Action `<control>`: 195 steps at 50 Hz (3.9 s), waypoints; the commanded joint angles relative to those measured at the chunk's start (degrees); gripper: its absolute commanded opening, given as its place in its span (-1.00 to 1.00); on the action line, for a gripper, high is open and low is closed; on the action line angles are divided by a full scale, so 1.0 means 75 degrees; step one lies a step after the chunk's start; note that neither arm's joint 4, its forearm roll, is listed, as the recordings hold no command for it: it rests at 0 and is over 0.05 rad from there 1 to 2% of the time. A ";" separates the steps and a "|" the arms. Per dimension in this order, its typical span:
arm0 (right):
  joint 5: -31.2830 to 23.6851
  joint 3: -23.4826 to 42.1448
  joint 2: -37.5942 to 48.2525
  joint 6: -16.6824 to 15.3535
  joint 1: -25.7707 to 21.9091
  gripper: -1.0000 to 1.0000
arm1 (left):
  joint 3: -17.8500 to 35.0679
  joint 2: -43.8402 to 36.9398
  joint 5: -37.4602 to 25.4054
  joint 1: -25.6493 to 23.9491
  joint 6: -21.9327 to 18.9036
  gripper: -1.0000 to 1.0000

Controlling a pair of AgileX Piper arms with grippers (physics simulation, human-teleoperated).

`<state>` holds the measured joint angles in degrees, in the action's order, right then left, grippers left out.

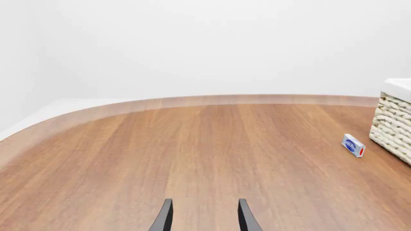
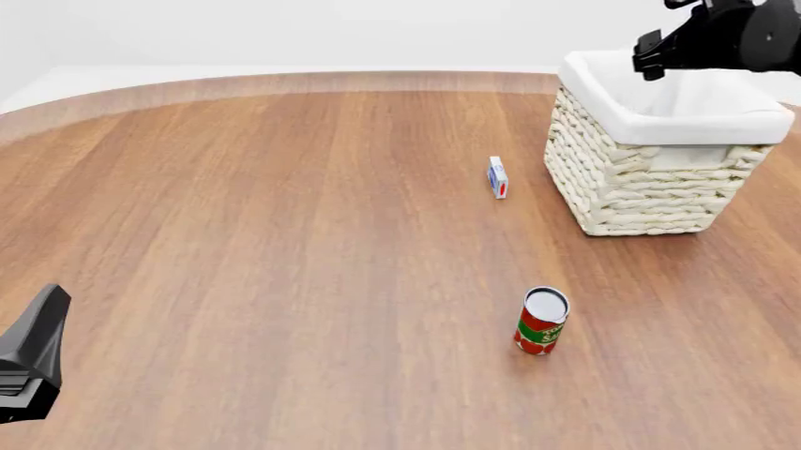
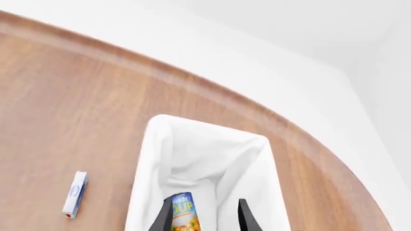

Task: Pick up the alphabet soup and the cream cheese box, and put them in the basket.

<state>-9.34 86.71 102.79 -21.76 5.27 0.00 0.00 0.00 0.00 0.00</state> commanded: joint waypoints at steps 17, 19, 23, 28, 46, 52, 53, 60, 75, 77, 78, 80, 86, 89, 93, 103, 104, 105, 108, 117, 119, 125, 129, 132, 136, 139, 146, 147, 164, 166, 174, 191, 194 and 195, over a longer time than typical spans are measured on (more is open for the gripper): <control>0.1288 -0.3036 -0.2893 0.0386 -0.0307 1.00 | 0.0000 0.0000 0.0000 0.0000 0.0000 1.00; 0.1348 -0.3275 -0.3116 0.0376 -0.0327 1.00 | 0.0000 0.0000 0.0000 0.0000 0.0000 1.00; 0.1541 -0.3758 -0.3599 0.0355 -0.0394 1.00 | 0.0000 0.0000 0.0000 0.0000 0.0000 1.00; 0.1715 -0.4282 -0.4057 0.0365 -0.0516 1.00 | 0.0000 0.0000 0.0000 0.0000 0.0000 1.00; 0.2493 -0.6124 -0.5780 0.0586 -0.1275 1.00 | 0.0000 0.0000 0.0000 0.0000 0.0000 1.00; 0.2585 -0.6604 -0.6196 0.0546 -0.1476 1.00 | 0.0000 0.0000 0.0000 0.0000 0.0000 1.00; 0.2609 -0.6660 -0.6254 0.0529 -0.1536 1.00 | 0.0000 0.0000 0.0000 0.0000 0.0000 1.00; 0.2750 -0.7023 -0.6564 0.0464 -0.1796 1.00 | 0.0000 0.0000 0.0000 0.0000 0.0000 1.00; 0.3005 -0.7356 -0.6573 0.0690 -0.2380 1.00 | 0.0000 0.0000 0.0000 0.0000 0.0000 1.00; 0.3084 -0.7396 -0.6541 0.0696 -0.2424 1.00 | 0.0000 0.0000 0.0000 0.0000 0.0000 1.00; 0.3156 -0.7430 -0.6474 0.0704 -0.2465 1.00 | 0.0000 0.0000 0.0000 0.0000 0.0000 1.00; 0.3241 -0.7448 -0.6395 0.0798 -0.2500 1.00 | 0.0000 0.0000 0.0000 0.0000 0.0000 1.00; 0.3553 -0.7481 -0.6111 0.0914 -0.2649 1.00 | 0.0000 0.0000 0.0000 0.0000 0.0000 1.00; 0.3698 -0.7464 -0.5913 0.0908 -0.2781 1.00 | 0.0000 0.0000 0.0000 0.0000 0.0000 1.00; 0.3858 -0.7424 -0.5644 0.0954 -0.2965 1.00 | 0.0000 0.0000 0.0000 0.0000 0.0000 1.00; 0.4267 -0.7302 -0.5014 0.0992 -0.3181 1.00 | 0.0000 0.0000 0.0000 0.0000 0.0000 1.00; 0.4283 -0.7280 -0.4954 0.1022 -0.3211 1.00 | 0.0000 0.0000 0.0000 0.0000 0.0000 1.00; 0.4346 -0.7248 -0.4829 0.1047 -0.3254 1.00 | 0.0000 0.0000 0.0000 0.0000 0.0000 1.00; 0.4391 -0.7202 -0.4721 0.1111 -0.3283 1.00 | 0.0000 0.0000 0.0000 0.0000 0.0000 1.00; 0.4538 -0.6897 -0.4130 0.1307 -0.3368 1.00 | 0.0000 0.0000 0.0000 0.0000 0.0000 1.00; 0.4569 -0.6817 -0.4007 0.1324 -0.3360 1.00 | 0.0000 0.0000 0.0000 0.0000 0.0000 1.00; 0.4603 -0.6573 -0.3643 0.1424 -0.3342 1.00 | 0.0000 0.0000 0.0000 0.0000 0.0000 1.00; 0.4637 -0.6367 -0.3327 0.1527 -0.3299 1.00 | 0.0000 0.0000 0.0000 0.0000 0.0000 1.00; 0.4580 -0.6142 -0.3033 0.1772 -0.3097 1.00 | 0.0000 0.0000 0.0000 0.0000 0.0000 1.00; 0.4639 -0.5971 -0.2743 0.1770 -0.3087 1.00 | 0.0000 0.0000 0.0000 0.0000 0.0000 1.00; 0.4589 -0.5758 -0.2481 0.1919 -0.3077 1.00 | 0.0000 0.0000 0.0000 0.0000 0.0000 1.00; 0.4521 -0.5433 -0.2021 0.2137 -0.3033 1.00 | 0.0000 0.0000 0.0000 0.0000 0.0000 1.00; 0.4482 -0.5322 -0.1886 0.2227 -0.3024 1.00 | 0.0000 0.0000 0.0000 0.0000 0.0000 1.00; 0.4111 -0.4313 -0.0884 0.2423 -0.2848 1.00 | 0.0000 0.0000 0.0000 0.0000 0.0000 1.00; 0.4079 -0.4205 -0.0776 0.2388 -0.2825 1.00 | 0.0000 0.0000 0.0000 0.0000 0.0000 1.00; 0.3959 -0.3857 -0.0451 0.2375 -0.2633 1.00 | 0.0000 0.0000 0.0000 0.0000 0.0000 1.00; 0.3697 -0.3127 0.0217 0.2539 -0.2546 1.00 | 0.0000 0.0000 0.0000 0.0000 0.0000 1.00; 0.3643 -0.2983 0.0369 0.2584 -0.2561 1.00 | 0.0000 0.0000 0.0000 0.0000 0.0000 1.00; 0.3623 -0.2946 0.0404 0.2610 -0.2566 1.00 | 0.0000 0.0000 0.0000 0.0000 0.0000 1.00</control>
<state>18.99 61.50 102.83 -3.01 -14.17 0.00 0.00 0.00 0.00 0.00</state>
